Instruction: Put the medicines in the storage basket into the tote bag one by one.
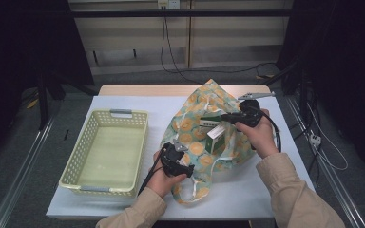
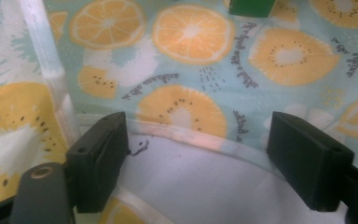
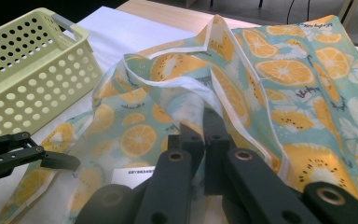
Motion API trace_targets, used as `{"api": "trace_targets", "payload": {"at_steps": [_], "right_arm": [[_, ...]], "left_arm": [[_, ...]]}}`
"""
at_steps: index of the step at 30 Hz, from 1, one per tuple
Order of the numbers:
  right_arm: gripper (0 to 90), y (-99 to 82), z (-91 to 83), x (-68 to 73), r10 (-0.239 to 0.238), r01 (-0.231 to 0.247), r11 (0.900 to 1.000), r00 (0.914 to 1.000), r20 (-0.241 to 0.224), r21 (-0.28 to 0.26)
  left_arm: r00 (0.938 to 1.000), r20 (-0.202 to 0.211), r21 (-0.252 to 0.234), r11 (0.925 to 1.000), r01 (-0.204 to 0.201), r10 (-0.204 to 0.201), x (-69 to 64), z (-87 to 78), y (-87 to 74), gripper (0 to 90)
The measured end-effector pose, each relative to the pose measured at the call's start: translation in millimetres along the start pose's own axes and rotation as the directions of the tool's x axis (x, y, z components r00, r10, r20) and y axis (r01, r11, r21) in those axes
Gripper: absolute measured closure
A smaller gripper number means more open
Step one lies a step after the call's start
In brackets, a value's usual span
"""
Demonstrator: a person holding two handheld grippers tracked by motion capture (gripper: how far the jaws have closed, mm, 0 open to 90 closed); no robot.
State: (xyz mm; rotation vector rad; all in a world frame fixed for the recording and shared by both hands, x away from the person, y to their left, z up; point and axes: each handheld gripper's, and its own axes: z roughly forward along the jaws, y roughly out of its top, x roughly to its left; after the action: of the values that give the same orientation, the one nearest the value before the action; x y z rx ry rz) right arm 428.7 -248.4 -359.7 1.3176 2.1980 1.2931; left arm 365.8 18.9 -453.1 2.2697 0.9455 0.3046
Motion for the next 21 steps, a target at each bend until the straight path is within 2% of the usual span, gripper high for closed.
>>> {"api": "trace_targets", "payload": {"at_steps": [1,6,12,15,16,19,21], "right_arm": [[89.7,-0.1,0.9,0.4,0.001,-0.001,1.0000,1.0000,-0.002,0.001],[89.8,0.3,6.4,3.1,-0.003,0.003,1.0000,1.0000,-0.008,0.005],[89.8,-0.5,10.0,3.9,-0.004,0.004,0.9999,0.9999,-0.012,0.012],[89.8,-0.4,10.2,3.6,-0.003,0.003,0.9999,0.9999,-0.012,0.012],[89.8,-0.5,10.2,3.5,-0.002,0.002,0.9999,0.9999,-0.011,0.011],[89.8,-0.6,9.7,3.6,-0.002,0.002,0.9999,0.9999,-0.013,0.011],[89.7,-0.4,8.7,3.9,-0.002,0.002,0.9999,0.9999,-0.012,0.010]], "left_arm": [[0.9999,0.002,-0.003,0.9999,0.012,-0.012,0.0,-0.1,0.3,22.1],[0.9999,-0.004,-0.011,0.9998,0.015,-0.015,-0.9,0.0,1.8,28.7],[0.9999,0.004,-0.037,0.9992,0.015,-0.015,0.9,1.2,3.9,47.4],[0.9998,0.011,-0.034,0.9992,0.019,-0.019,2.0,2.3,6.0,52.7],[0.9998,-0.010,-0.036,0.9992,0.019,-0.019,1.0,2.7,6.5,54.0],[1.0000,0.005,-0.032,0.9995,0.002,-0.002,0.7,2.7,6.7,56.1],[0.9996,0.018,-0.042,0.9989,0.020,-0.019,-0.2,3.2,6.9,59.9]]}}
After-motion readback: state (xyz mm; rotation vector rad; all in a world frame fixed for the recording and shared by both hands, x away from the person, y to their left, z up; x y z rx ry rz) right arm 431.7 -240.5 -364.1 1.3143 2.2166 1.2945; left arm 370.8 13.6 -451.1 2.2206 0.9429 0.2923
